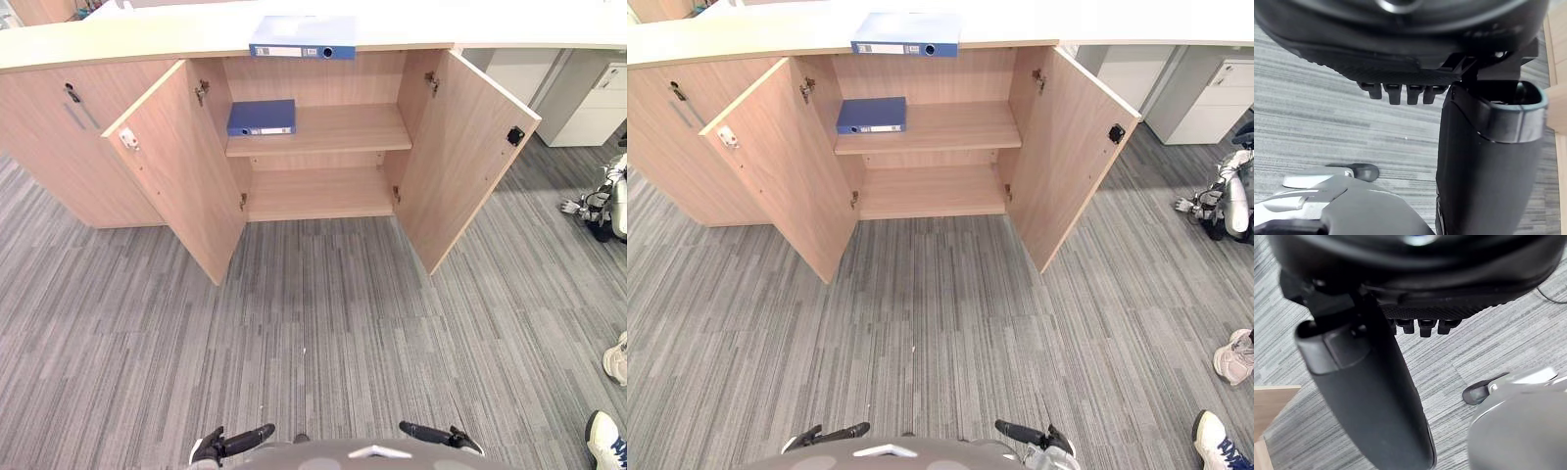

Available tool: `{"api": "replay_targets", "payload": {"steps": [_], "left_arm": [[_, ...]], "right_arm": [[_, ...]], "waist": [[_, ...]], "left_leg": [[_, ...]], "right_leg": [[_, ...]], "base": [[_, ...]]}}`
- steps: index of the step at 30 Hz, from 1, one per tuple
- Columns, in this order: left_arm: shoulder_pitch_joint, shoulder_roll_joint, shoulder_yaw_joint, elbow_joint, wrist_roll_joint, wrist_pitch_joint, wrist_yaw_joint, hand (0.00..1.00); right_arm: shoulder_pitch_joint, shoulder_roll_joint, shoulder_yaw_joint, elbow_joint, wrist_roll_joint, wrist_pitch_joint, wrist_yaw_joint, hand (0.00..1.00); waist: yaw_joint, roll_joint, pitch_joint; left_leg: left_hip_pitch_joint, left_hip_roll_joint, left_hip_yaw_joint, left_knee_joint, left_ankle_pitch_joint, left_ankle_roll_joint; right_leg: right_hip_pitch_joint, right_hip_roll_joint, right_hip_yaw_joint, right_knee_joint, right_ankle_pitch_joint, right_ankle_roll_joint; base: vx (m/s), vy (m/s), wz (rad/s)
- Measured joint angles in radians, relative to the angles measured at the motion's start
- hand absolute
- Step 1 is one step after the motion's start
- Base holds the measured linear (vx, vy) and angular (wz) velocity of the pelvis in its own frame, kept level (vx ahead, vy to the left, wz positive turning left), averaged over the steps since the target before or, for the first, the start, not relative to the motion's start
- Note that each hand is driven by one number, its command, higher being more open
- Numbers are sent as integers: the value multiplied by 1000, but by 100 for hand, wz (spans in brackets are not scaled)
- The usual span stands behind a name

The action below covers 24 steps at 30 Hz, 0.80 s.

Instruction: Walk over to the cabinet, pick up the folder, carry it to the office cabinet, place the folder inside the office cabinet, then close the office cabinet door

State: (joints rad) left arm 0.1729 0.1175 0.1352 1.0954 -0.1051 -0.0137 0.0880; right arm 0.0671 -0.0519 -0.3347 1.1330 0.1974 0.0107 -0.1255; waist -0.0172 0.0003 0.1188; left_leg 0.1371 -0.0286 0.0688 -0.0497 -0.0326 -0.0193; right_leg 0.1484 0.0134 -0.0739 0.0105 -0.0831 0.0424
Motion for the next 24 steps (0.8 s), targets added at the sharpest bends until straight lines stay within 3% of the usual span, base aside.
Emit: {"api": "replay_targets", "payload": {"steps": [24], "left_arm": [[-1,-2,8,4,-39,-1,-8,100]], "right_arm": [[-35,24,0,0,-1,1,7,100]], "waist": [[1,-3,12]], "left_leg": [[22,-1,16,-28,0,-1]], "right_leg": [[4,-1,-5,0,-2,3]], "base": [[-34,-7,-2]]}}
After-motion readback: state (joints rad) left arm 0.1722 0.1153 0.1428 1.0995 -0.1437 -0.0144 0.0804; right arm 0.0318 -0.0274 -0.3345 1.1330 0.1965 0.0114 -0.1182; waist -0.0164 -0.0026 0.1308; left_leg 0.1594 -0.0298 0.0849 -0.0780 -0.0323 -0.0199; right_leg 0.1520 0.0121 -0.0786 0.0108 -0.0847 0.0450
